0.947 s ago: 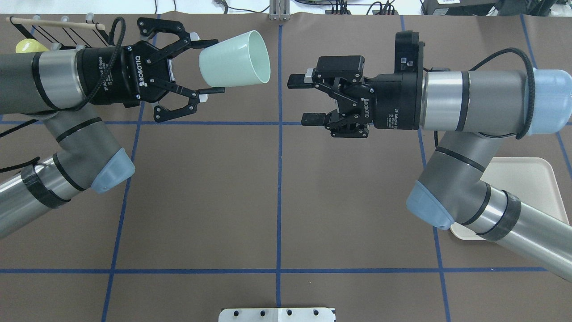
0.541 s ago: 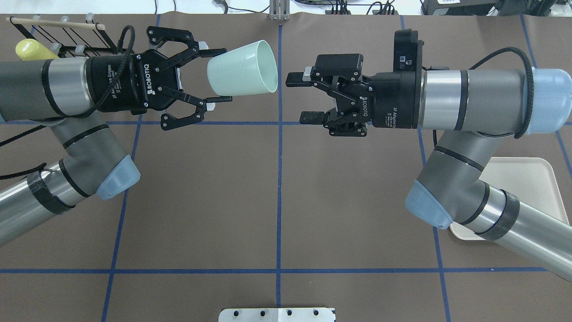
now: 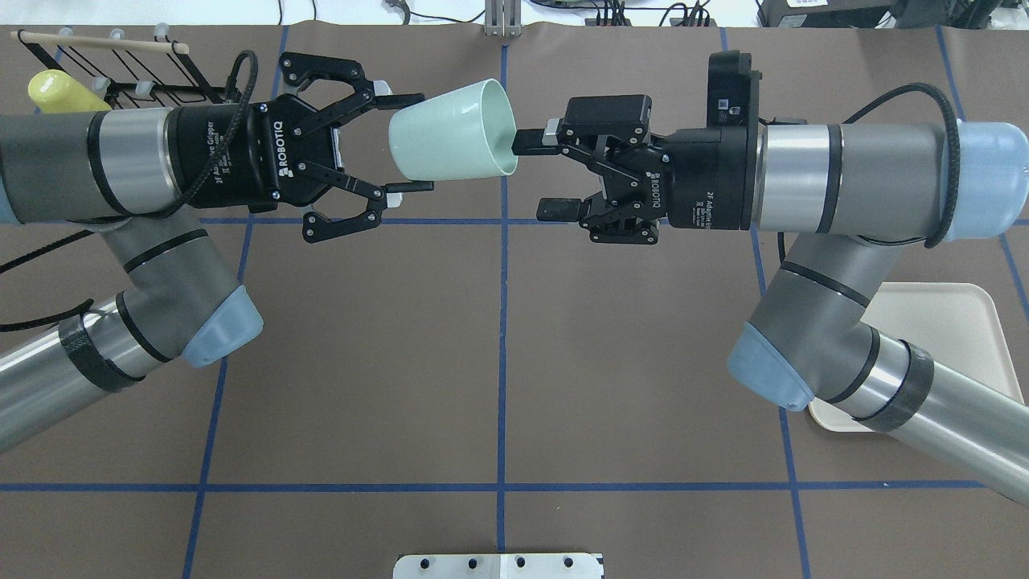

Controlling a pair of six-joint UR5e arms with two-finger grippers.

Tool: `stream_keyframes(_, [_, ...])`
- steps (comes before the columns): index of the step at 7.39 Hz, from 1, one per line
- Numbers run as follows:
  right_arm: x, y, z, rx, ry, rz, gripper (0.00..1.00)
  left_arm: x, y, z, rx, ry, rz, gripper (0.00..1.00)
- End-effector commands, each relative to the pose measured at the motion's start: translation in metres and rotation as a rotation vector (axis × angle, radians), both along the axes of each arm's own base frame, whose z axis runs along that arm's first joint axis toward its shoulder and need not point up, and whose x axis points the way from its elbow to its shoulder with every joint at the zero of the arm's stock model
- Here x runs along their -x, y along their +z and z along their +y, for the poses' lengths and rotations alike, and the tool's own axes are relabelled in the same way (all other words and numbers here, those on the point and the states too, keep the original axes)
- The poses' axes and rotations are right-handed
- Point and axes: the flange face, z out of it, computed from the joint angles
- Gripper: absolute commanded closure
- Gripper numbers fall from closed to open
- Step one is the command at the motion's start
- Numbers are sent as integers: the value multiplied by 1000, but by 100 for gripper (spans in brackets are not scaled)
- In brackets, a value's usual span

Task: Left arm grabs green cup and hands to right arm on tray

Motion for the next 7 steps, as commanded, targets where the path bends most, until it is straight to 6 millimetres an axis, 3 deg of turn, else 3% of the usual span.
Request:
stream_keyframes(1, [0,-4,1,-3,-4,-8,19,-7,-9,1,3,8,-5,100])
stream_keyframes(4, [-4,-7,5,-12,-13,-36,43,-11,-8,3,4,9,-4,100])
stream_keyframes(6, [-5,-7,5,-15,-13,-39,51,-20,-12,7,6,14,6,100])
stream_keyframes(7, [-6,-6,6,-26,-11,-53,64,-24,-14,9,6,21,8,100])
